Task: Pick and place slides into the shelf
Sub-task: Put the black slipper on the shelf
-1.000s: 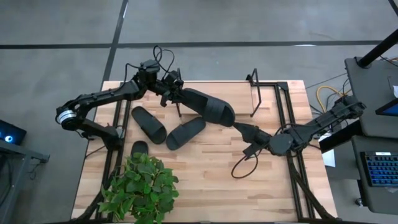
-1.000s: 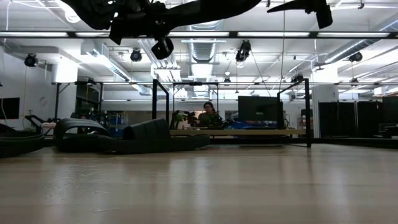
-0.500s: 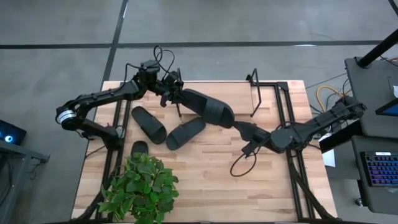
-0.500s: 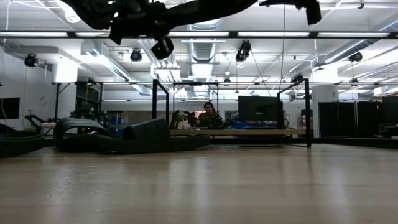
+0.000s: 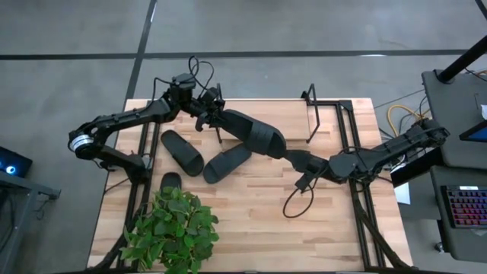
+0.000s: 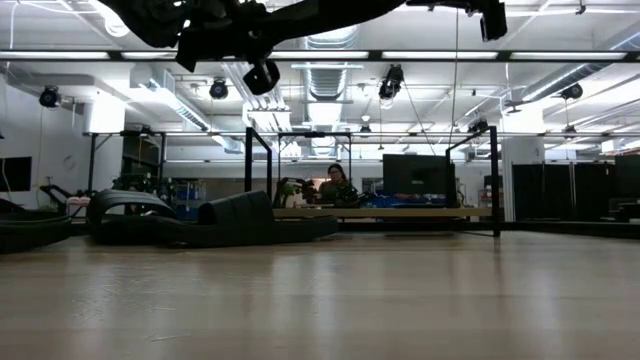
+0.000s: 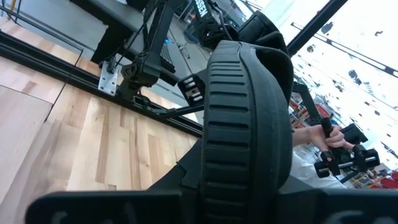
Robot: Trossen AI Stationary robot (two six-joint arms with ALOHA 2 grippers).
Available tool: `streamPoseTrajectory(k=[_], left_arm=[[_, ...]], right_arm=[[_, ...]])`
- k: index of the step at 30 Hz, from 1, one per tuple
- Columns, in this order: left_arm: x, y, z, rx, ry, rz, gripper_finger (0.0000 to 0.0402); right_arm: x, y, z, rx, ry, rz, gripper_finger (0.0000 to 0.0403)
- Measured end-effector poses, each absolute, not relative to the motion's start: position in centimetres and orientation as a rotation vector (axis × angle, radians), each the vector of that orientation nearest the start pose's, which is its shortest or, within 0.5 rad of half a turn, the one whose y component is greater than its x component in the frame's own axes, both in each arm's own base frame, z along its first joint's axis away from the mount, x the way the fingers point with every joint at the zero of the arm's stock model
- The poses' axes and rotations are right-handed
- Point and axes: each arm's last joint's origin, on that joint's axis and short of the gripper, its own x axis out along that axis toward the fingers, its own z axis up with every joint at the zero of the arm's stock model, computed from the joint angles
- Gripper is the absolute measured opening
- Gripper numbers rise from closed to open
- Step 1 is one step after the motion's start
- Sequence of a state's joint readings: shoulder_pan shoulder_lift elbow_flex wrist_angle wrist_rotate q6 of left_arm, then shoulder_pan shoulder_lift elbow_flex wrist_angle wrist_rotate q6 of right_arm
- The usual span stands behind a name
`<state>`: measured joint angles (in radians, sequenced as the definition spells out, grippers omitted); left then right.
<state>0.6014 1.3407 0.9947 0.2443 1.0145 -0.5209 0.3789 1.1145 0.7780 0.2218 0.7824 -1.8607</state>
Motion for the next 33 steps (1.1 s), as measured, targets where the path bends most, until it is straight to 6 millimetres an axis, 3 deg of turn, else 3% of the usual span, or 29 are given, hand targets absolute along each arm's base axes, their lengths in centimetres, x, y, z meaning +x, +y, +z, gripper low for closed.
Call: streamPoseTrajectory(k=[6, 12, 16, 25, 33], left_arm=[[25.5, 14.6, 32.6, -0.588, 0.177, -0.385, 0.0037], [25.5, 14.6, 32.6, -0.584, 0.176, -0.402, 0.0044], [25.5, 14.6, 32.9, -0.551, 0.153, -0.412, 0.0070], [25.5, 14.8, 34.2, -0.275, 0.038, -0.409, 0.0145], [24.0, 15.1, 36.1, -0.145, -0.056, -0.342, 0.0159]], right_arm=[[23.5, 6.2, 30.7, -1.872, 0.471, -0.226, 0.0144], [23.6, 6.0, 30.9, -1.803, 0.454, -0.266, 0.0033], [23.6, 6.0, 31.1, -1.777, 0.441, -0.281, 0.0029], [23.4, 5.9, 31.5, -1.578, 0.472, -0.434, 0.0029], [23.0, 6.3, 32.0, -1.442, 0.458, -0.529, 0.0028]])
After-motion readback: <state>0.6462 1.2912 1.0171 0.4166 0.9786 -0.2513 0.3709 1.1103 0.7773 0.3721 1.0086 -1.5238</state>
